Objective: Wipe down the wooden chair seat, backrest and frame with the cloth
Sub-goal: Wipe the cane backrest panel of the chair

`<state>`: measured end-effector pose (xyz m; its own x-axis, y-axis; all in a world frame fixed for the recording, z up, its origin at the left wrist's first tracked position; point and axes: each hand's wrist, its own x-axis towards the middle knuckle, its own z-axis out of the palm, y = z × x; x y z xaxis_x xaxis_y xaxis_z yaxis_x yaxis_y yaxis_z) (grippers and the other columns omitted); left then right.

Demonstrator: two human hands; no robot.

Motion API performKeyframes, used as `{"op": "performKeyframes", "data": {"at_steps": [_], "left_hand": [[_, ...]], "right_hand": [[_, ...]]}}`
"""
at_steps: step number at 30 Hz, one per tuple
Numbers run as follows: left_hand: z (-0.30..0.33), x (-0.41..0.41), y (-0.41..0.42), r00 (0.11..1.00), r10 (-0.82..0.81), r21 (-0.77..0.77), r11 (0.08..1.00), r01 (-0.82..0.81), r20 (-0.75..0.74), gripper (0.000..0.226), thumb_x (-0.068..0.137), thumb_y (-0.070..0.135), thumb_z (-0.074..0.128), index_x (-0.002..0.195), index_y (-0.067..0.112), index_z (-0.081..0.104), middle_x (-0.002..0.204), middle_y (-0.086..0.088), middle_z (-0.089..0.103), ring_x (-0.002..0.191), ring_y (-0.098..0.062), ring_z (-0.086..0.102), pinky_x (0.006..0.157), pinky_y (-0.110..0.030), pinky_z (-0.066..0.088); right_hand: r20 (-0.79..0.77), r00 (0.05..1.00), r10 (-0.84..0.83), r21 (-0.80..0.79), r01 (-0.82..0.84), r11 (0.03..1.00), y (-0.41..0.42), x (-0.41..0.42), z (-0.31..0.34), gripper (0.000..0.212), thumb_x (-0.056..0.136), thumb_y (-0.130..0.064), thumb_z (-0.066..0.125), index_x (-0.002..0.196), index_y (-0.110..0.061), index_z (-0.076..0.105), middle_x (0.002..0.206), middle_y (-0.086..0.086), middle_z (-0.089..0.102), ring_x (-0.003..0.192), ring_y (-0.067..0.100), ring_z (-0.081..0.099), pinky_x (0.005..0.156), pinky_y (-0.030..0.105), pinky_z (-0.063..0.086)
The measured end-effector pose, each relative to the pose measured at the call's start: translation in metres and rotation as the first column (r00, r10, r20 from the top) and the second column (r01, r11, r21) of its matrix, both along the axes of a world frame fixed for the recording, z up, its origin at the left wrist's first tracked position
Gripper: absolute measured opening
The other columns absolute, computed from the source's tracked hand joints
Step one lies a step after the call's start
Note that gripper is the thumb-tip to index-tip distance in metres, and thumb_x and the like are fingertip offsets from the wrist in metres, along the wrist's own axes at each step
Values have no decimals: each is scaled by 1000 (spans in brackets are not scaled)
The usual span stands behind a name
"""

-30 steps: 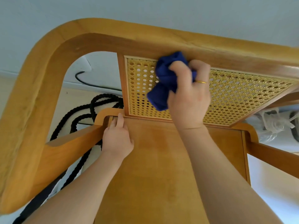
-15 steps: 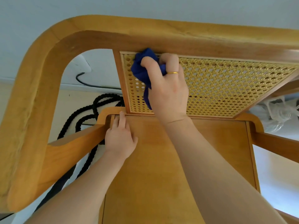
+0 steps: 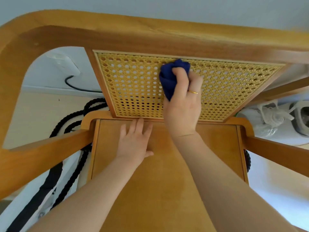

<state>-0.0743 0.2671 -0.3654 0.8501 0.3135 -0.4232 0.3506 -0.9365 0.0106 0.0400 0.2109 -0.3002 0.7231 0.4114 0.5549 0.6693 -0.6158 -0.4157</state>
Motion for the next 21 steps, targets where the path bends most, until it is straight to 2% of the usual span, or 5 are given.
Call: {"op": "performKeyframes", "data": {"at_steps": [6,10,12,16,21], "left_hand": [[-4,4,-22,999,11,-55,998,-14,-49,100,76,72,45,148,22,-2,155,-10,-12,142,-27,-1,113,-45,2],[-7,5,-30,995,63,-62,996,-68,-77,101,76,76,38,148,19,-4,154,-12,-12,142,-29,-2,115,-44,2],[-8,5,-29,995,75,-71,994,-80,-64,96,78,75,34,148,20,0,155,-12,-5,142,-28,1,115,-43,4],[-7,7,-29,988,151,-124,981,-151,-10,83,82,71,28,147,24,9,155,-7,4,142,-25,5,114,-41,10],[-7,8,-29,993,120,-87,989,-122,-22,79,85,68,28,147,23,9,155,-7,5,142,-25,5,114,-41,9]], "right_hand": [[177,975,134,-319,-72,945,-46,37,18,41,78,-8,59,111,-26,44,109,9,44,74,33,55,49,25,30],[-189,973,-129,-231,83,969,-102,65,23,30,83,-20,54,112,-24,55,109,-2,49,95,23,46,63,24,30],[-185,971,-148,-206,109,972,-109,67,20,39,76,-8,56,112,-23,51,114,8,49,97,29,47,63,29,34],[-74,997,-6,-164,-7,987,-75,43,17,48,70,1,54,110,-21,42,112,21,51,83,39,55,50,30,35],[27,970,241,-241,-228,943,-19,17,22,28,76,-5,58,101,-15,66,98,15,57,64,30,52,45,25,32]]}}
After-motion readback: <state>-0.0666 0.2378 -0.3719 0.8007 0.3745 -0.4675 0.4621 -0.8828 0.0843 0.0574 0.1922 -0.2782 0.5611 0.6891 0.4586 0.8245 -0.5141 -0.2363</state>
